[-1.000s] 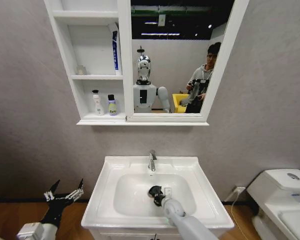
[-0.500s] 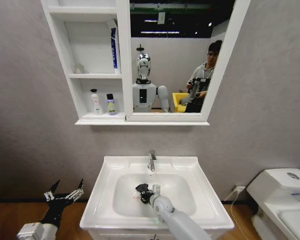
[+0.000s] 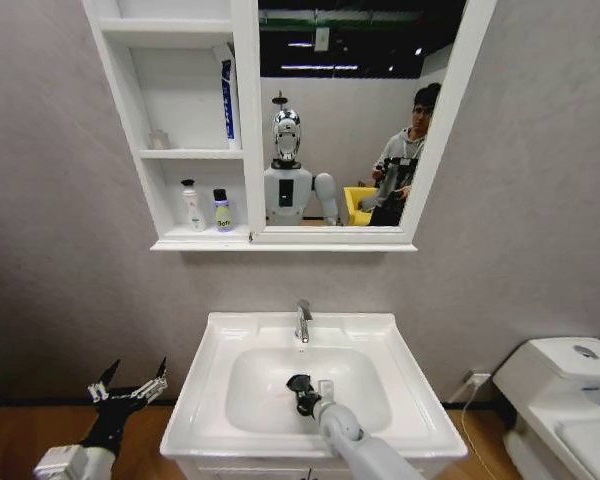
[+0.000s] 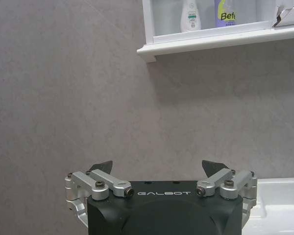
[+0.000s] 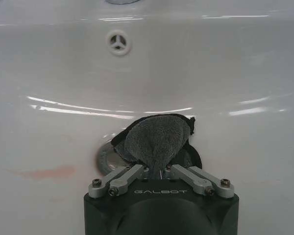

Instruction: Move facial cleanser and shampoo from washbasin to cabinet, then wipe washbasin with towel.

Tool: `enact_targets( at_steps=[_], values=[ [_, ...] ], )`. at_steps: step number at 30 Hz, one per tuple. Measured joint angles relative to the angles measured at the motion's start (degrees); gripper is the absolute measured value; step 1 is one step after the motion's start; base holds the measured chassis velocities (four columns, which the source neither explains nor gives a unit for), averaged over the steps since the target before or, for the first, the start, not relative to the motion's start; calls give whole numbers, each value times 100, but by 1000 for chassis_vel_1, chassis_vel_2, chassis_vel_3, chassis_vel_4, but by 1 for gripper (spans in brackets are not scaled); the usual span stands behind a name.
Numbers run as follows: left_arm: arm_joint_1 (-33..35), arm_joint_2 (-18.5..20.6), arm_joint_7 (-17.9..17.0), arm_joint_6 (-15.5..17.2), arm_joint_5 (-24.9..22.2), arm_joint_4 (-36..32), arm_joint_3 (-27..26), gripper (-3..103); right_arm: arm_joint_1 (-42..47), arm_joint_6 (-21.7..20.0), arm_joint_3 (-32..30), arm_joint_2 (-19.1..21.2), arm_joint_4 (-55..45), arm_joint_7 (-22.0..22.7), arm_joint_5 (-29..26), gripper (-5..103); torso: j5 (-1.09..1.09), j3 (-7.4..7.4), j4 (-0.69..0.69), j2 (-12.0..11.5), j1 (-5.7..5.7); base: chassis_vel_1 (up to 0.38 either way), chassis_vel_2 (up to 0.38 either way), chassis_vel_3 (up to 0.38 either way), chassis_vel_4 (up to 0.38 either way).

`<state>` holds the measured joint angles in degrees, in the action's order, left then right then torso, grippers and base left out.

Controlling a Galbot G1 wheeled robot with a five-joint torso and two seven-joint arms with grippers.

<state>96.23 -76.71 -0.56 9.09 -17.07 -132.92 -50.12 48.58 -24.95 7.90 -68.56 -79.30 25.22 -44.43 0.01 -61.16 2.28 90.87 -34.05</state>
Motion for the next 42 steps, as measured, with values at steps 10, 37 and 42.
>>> enact_targets(
  at_steps=[10,37,42],
  values=[
    [0,0,-1,0,0,0,-1,100,-4,30,-157,273,-49,292,-270,8,-8,-2,6,-2,1,0,0,0,0],
    [0,0,0,0,0,0,0,100,-122,125,336,-229,-20,520,-27,8,-1,-2,0,-3,-2,0,0,0,0],
    [0,0,-1,0,0,0,0,100,-30,203,186,-51,-10,710,615,8,-4,0,0,-1,-1,0,0,0,0]
  ],
)
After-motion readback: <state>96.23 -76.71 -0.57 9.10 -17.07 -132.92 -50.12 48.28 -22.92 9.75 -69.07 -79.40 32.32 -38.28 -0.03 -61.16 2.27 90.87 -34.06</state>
